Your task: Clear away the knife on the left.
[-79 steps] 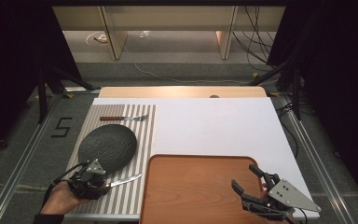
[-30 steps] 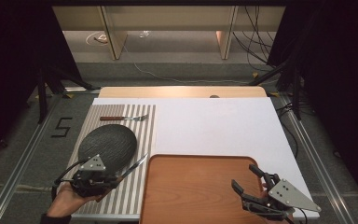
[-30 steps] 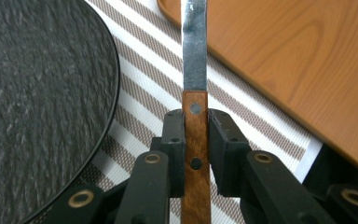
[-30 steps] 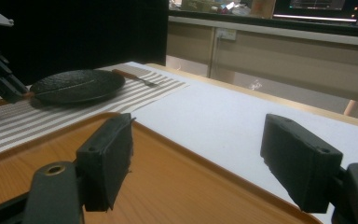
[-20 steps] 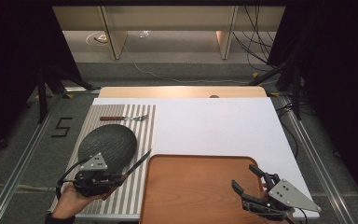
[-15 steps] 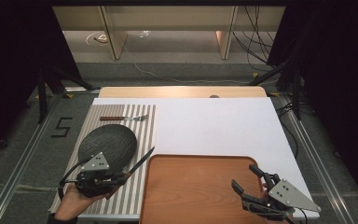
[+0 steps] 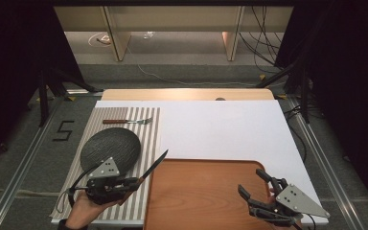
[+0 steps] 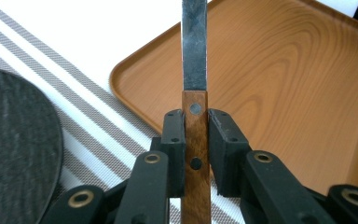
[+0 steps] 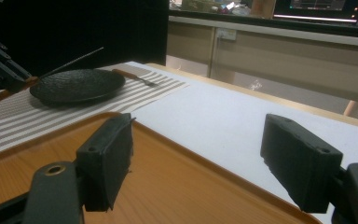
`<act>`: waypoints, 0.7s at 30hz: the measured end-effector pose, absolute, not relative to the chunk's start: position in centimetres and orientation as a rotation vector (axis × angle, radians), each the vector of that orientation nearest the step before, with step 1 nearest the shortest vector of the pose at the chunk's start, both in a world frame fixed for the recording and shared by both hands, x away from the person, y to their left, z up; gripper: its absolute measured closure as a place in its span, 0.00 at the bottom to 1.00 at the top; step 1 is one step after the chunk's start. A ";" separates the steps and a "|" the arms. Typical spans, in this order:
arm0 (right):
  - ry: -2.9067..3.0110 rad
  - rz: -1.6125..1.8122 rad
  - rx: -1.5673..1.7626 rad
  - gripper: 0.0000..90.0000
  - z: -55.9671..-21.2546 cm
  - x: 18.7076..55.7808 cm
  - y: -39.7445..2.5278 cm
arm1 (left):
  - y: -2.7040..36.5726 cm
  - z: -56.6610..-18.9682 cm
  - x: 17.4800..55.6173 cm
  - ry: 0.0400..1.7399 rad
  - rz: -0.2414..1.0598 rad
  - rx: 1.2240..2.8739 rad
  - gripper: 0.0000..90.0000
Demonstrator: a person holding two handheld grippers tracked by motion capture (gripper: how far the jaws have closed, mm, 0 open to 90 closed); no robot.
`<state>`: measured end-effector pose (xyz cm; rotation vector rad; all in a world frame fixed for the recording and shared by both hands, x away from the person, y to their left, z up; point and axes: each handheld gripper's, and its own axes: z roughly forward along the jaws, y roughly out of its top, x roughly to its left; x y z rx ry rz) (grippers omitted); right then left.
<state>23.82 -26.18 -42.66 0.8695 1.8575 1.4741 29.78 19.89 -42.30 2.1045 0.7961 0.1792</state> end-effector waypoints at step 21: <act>1.859 1.475 0.872 0.29 -42.7 23.8 -26.2 | 17.5 -43.0 29.6 0.775 0.132 2.121 0.85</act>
